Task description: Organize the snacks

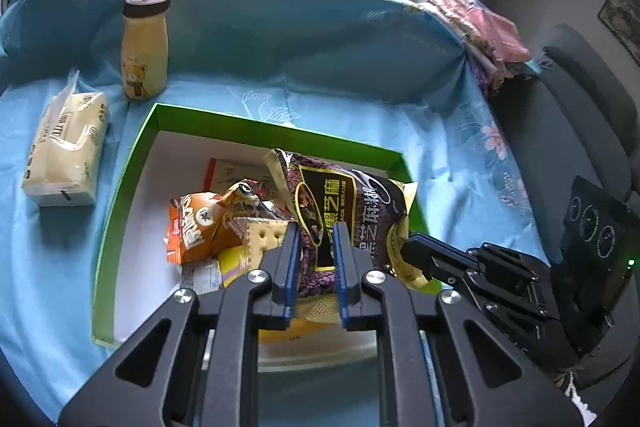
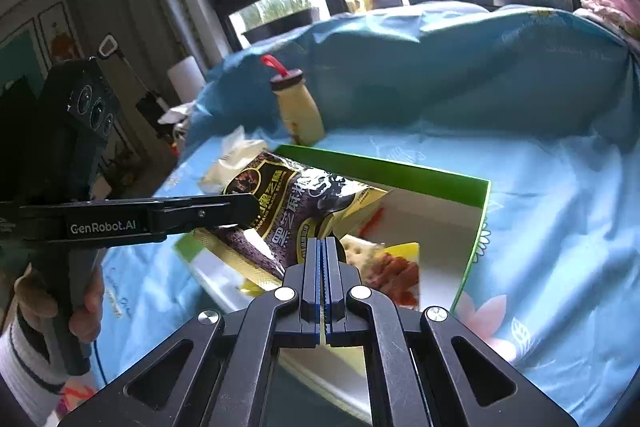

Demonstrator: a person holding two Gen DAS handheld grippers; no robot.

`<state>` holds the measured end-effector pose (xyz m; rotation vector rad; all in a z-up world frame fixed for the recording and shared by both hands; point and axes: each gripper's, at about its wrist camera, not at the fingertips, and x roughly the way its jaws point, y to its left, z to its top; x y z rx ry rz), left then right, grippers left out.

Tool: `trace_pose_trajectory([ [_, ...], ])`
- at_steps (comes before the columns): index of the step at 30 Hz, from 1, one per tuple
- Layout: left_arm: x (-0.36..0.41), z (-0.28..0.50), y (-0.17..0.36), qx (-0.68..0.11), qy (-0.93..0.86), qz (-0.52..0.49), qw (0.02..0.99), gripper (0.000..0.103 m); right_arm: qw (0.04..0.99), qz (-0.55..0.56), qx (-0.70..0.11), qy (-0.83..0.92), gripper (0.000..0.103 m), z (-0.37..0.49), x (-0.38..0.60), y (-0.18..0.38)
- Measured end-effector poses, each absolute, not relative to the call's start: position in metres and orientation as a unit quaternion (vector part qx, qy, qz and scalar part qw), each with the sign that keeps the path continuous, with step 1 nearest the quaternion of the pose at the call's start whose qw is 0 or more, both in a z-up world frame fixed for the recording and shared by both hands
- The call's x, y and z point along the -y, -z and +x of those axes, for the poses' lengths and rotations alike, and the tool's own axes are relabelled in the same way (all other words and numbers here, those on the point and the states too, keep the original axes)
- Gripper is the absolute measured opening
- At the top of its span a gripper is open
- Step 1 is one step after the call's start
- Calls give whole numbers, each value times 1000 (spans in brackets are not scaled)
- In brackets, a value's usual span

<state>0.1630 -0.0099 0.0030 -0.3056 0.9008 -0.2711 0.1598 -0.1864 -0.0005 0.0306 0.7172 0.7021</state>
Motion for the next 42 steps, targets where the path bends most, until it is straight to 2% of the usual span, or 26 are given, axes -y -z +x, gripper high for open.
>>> trace_pose_trajectory([
  [6,12,177,14,-452,107,-136,875,28,871,5,-379,-311,2,178,180,18],
  [8,13,176,15,-453,100,-129,877,40,871,-2,-380,-312,2,177,177,18],
  [13,14,171,8,-450,84,-109,882,44,872,-12,-379,-310,2,172,171,11],
  [16,15,161,-2,-438,73,-91,891,61,873,-16,-376,-309,3,166,171,5],
  [20,17,144,-17,-424,52,-64,902,74,875,-19,-380,-300,6,154,174,-4],
  [21,18,139,-21,-420,43,-57,905,74,876,-21,-382,-294,13,151,175,-7],
  [22,19,133,-26,-415,37,-48,908,76,877,-23,-383,-288,25,148,176,-9],
  [23,20,128,-29,-413,32,-42,909,83,879,-26,-384,-281,34,143,177,-13],
  [24,20,123,-32,-410,25,-39,911,87,880,-27,-384,-278,55,140,178,-17],
  [26,20,111,-40,-401,16,-34,915,89,886,-33,-381,-262,78,130,181,-26],
  [28,21,102,-46,-401,4,-28,916,93,889,-39,-379,-252,81,122,182,-35],
  [29,21,98,-49,-402,-1,-28,915,100,891,-43,-380,-244,82,116,183,-41],
  [30,21,94,-53,-401,-7,-29,916,103,892,-46,-381,-239,83,114,183,-45],
  [33,22,82,-64,-397,-20,-32,917,103,893,-58,-384,-226,88,102,183,-56],
  [42,21,64,-83,-408,-27,-52,911,103,895,-61,-387,-213,88,86,181,-79],
])
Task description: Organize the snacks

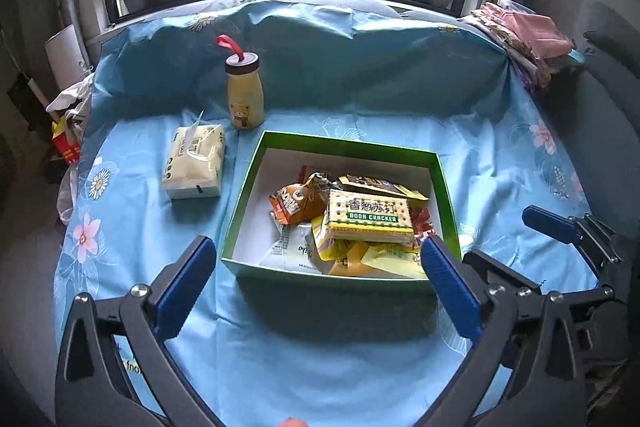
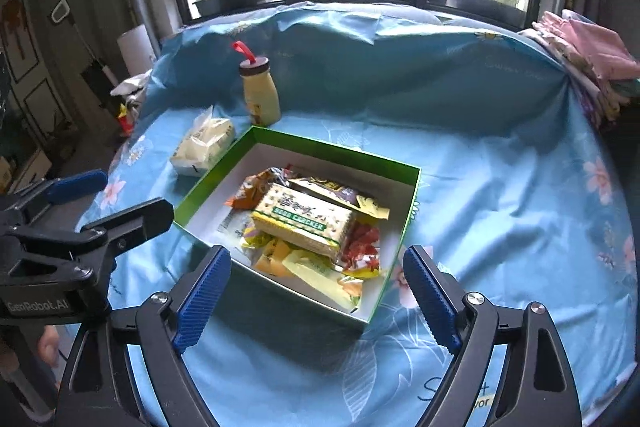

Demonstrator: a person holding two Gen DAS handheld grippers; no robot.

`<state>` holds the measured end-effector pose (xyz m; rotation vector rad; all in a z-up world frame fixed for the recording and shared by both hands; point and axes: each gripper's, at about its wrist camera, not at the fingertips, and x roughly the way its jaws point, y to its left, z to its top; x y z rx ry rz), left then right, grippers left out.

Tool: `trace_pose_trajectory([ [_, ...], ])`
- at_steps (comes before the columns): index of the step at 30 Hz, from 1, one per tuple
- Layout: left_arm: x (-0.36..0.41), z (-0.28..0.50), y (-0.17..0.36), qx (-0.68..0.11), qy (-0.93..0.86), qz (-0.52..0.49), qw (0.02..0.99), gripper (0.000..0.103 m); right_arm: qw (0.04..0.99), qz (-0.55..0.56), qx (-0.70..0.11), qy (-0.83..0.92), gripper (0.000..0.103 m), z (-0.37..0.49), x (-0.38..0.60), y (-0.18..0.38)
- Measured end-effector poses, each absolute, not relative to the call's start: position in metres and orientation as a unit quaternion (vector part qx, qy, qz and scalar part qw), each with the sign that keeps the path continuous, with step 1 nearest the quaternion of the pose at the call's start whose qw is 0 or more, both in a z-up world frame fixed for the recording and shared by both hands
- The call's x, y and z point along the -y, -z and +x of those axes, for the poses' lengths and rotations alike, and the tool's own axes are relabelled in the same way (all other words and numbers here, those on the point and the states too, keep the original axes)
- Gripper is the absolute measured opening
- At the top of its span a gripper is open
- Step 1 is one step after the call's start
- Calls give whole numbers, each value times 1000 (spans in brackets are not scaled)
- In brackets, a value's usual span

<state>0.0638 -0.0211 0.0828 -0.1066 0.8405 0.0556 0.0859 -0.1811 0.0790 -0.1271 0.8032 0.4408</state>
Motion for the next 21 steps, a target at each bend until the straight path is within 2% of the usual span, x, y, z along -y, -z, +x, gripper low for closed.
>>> trace_pose_trajectory([
  [21,17,70,-81,-435,-48,-63,897,103,897,-63,-384,-210,88,87,185,-86],
])
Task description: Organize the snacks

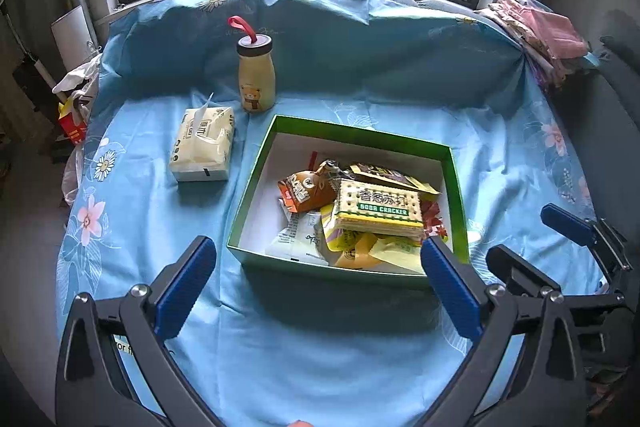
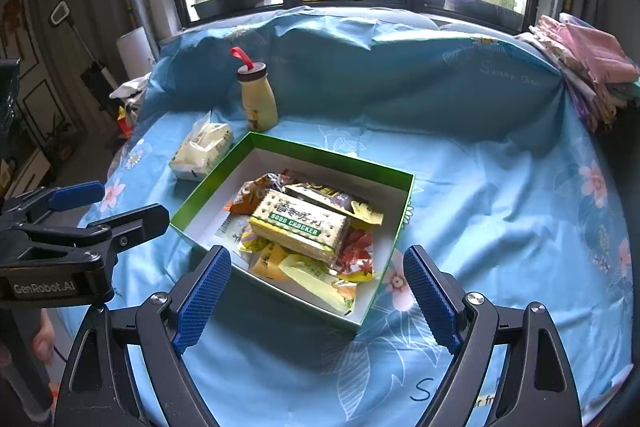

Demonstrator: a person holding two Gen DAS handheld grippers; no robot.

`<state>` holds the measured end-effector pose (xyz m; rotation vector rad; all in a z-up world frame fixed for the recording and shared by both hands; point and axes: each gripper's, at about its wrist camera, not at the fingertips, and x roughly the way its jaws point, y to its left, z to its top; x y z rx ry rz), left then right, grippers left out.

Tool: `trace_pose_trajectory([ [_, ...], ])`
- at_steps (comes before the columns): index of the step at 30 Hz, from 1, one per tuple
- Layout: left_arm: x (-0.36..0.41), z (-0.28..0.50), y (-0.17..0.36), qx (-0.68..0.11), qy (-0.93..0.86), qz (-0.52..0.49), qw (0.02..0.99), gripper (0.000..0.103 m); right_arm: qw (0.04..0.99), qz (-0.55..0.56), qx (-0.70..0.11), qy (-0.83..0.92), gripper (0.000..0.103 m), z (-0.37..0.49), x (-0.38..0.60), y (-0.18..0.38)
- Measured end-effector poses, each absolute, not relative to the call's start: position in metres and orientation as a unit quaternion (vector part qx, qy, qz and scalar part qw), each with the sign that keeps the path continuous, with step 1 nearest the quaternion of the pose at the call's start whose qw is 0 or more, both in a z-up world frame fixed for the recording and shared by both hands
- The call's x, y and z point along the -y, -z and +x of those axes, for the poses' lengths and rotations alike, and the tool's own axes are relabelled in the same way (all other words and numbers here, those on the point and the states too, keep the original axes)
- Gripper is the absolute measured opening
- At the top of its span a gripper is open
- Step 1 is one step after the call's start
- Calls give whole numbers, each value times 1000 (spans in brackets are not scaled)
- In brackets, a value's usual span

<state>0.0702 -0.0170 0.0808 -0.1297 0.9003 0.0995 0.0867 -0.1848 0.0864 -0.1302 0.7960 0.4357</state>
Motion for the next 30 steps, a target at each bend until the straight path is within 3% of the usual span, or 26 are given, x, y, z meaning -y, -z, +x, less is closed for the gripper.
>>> trace_pose_trajectory([
  [30,18,84,-70,-441,-66,-41,894,103,900,-52,-385,-198,88,101,194,-76],
])
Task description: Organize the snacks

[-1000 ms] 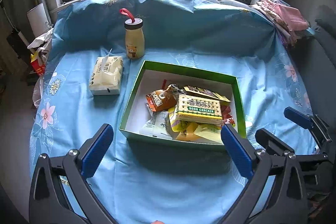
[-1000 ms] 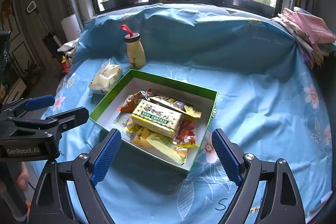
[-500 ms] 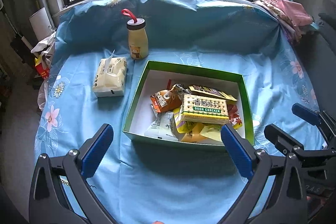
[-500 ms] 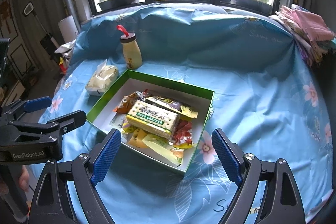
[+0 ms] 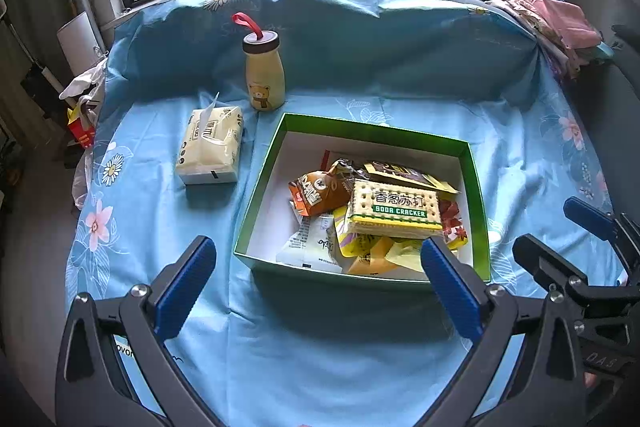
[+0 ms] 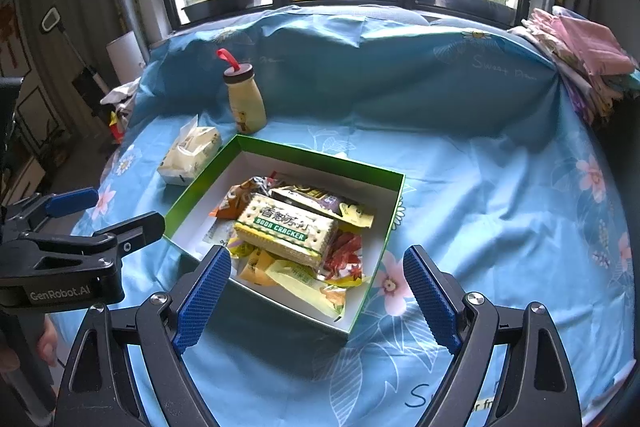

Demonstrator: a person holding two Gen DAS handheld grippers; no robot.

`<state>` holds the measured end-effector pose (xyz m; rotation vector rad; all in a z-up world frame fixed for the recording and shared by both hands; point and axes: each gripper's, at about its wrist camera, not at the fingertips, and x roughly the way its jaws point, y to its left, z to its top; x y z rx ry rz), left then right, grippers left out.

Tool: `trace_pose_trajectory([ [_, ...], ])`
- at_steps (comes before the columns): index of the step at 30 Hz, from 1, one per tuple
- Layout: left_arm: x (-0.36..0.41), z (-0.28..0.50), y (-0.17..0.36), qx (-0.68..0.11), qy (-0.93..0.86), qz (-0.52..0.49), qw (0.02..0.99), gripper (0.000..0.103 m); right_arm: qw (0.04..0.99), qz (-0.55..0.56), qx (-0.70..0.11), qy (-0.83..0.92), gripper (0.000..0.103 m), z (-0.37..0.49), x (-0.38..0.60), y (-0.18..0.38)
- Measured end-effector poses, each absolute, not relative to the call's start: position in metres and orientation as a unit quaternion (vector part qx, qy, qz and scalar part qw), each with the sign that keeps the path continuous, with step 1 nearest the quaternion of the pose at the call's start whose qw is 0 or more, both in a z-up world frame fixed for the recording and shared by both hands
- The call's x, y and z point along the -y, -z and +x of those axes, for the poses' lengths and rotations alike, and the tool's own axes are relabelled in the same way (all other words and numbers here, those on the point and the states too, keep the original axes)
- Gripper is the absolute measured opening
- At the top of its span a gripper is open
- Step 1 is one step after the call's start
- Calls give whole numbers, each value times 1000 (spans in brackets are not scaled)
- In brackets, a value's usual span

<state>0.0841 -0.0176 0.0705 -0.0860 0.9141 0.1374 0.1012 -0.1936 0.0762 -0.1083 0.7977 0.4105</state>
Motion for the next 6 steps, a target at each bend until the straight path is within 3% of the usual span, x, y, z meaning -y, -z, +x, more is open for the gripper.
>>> trace_pose_trajectory([
  [6,14,88,-67,-438,-64,-57,895,103,899,-53,-386,-198,88,102,193,-76],
])
